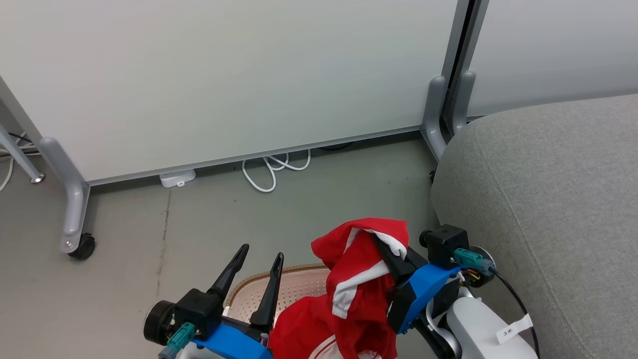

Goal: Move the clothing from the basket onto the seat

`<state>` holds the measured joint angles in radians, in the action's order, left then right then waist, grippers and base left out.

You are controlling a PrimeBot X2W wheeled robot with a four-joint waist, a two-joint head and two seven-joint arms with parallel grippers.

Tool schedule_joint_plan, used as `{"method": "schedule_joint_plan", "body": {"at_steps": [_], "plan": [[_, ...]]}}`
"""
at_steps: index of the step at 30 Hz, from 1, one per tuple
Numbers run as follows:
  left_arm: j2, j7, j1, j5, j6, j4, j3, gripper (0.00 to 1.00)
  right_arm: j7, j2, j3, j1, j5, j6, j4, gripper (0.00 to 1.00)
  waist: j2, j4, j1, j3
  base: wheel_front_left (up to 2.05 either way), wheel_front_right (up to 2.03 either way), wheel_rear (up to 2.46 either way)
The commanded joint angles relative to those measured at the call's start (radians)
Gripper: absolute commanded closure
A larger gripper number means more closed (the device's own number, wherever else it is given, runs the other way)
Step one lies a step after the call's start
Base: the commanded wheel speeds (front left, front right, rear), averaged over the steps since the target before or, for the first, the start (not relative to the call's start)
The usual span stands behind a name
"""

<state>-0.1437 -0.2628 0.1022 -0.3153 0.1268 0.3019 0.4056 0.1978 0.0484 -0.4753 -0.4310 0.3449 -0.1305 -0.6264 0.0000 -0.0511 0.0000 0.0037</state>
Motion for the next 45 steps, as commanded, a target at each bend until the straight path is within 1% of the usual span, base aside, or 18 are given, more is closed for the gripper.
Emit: {"method": "schedule_joint_plan", "body": {"at_steps": [1,9,16,21,28,29,30,37,38,45], "plan": [[0.0,-0.003,-0.009,0.004,0.004,-0.006,-0.004,0.0,0.001,0.004,0.006,0.01,-0.005,0.0,0.007,1.0,0.0,-0.001,0.0,0.0,0.0,0.0,0.0],[-0.001,-0.003,-0.011,0.006,0.004,-0.006,-0.01,0.0,-0.007,0.004,0.037,0.02,-0.022,0.0,0.021,1.0,0.0,-0.023,0.0,0.002,0.0,0.0,0.0],[-0.004,-0.003,0.0,0.01,0.004,-0.018,-0.02,0.0,-0.01,0.004,0.059,0.023,-0.033,0.0,0.039,1.0,0.0,-0.076,0.0,0.019,0.0,0.0,0.0],[-0.002,-0.003,0.002,0.012,0.004,-0.023,-0.028,0.0,-0.014,0.004,0.071,0.024,-0.038,0.0,0.051,1.0,0.0,-0.134,0.0,0.028,0.0,0.0,0.0],[0.003,-0.003,0.001,0.015,0.004,-0.027,-0.029,0.0,-0.016,0.003,0.089,0.027,-0.049,0.0,0.063,1.0,0.0,-0.235,0.0,0.034,0.0,0.0,0.0],[0.003,-0.003,0.001,0.015,0.004,-0.027,-0.029,0.0,-0.016,0.003,0.089,0.027,-0.049,0.0,0.063,1.0,0.0,-0.235,0.0,0.034,0.0,0.0,0.0],[0.003,-0.003,0.001,0.016,0.004,-0.029,-0.029,0.0,-0.016,0.003,0.093,0.028,-0.051,0.0,0.067,1.0,0.0,-0.264,0.0,0.037,0.0,0.0,0.0],[0.0,-0.003,0.005,0.019,0.004,-0.031,-0.03,0.0,-0.019,0.003,0.109,0.035,-0.059,0.0,0.081,1.0,0.0,-0.364,0.0,0.048,0.0,0.0,0.0],[0.0,-0.003,0.005,0.019,0.004,-0.031,-0.03,0.0,-0.019,0.003,0.109,0.035,-0.059,0.0,0.081,1.0,0.0,-0.364,0.0,0.048,0.0,0.0,0.0],[0.002,-0.003,0.007,0.024,0.004,-0.032,-0.033,0.0,-0.028,0.003,0.12,0.047,-0.071,0.0,0.088,1.0,0.0,-0.441,0.0,0.05,0.0,0.0,0.0]]}}
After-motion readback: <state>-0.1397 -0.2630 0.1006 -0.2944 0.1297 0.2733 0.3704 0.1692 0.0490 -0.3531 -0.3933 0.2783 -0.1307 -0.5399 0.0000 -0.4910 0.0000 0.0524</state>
